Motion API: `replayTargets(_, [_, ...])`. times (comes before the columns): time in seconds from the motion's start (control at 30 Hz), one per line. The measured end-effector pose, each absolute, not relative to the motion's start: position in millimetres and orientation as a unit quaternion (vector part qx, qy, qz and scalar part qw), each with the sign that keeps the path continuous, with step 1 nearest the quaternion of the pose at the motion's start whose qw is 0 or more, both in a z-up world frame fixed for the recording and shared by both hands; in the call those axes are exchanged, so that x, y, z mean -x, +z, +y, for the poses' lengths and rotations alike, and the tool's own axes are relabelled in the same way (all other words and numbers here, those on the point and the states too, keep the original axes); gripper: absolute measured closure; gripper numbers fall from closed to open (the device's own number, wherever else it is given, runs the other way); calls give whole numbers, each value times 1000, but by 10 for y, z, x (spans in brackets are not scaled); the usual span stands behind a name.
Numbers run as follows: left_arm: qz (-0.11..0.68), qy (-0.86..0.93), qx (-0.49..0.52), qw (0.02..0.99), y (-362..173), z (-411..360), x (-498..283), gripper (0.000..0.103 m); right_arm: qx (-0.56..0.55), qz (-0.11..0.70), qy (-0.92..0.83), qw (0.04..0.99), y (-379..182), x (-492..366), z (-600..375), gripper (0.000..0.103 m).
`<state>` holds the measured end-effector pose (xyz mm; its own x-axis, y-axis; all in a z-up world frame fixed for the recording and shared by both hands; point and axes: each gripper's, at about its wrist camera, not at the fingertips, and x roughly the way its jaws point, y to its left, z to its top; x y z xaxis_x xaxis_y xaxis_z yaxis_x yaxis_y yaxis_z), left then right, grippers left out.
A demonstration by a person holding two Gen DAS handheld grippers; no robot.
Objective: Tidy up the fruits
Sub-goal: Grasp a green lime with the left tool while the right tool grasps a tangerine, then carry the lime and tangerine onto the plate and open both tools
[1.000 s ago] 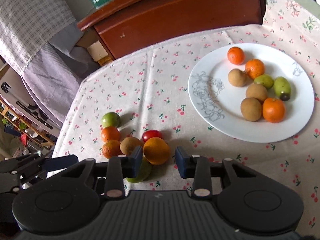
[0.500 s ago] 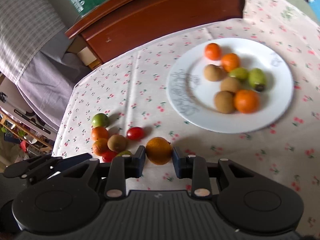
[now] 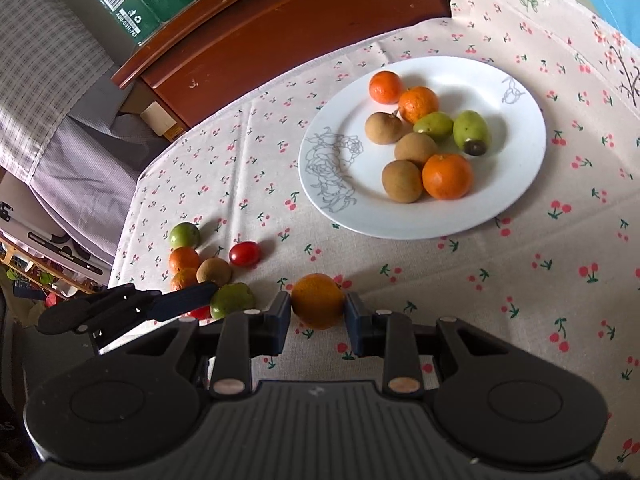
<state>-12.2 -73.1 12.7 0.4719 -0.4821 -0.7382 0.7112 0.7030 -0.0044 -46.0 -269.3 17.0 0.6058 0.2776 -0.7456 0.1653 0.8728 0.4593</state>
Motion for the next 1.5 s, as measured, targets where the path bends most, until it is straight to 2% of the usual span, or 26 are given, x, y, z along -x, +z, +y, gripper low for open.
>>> replayTargets(0.37, [378, -359, -149, 840, 50, -782, 85, 66, -258, 444, 34, 857, 153, 449, -2695, 70])
replayTargets(0.5, [375, -360, -147, 841, 56, -789, 98, 77, -250, 444, 35, 860, 152, 448, -2671, 72])
replayTargets(0.93, [362, -341, -111, 860, 266, -750, 73, 77, -245, 432, 26, 868, 263, 470, -2715, 73])
replayTargets(1.5, [327, -347, -44, 878, 733, -846, -79, 77, -230, 359, 5, 905, 859, 556, -2997, 73])
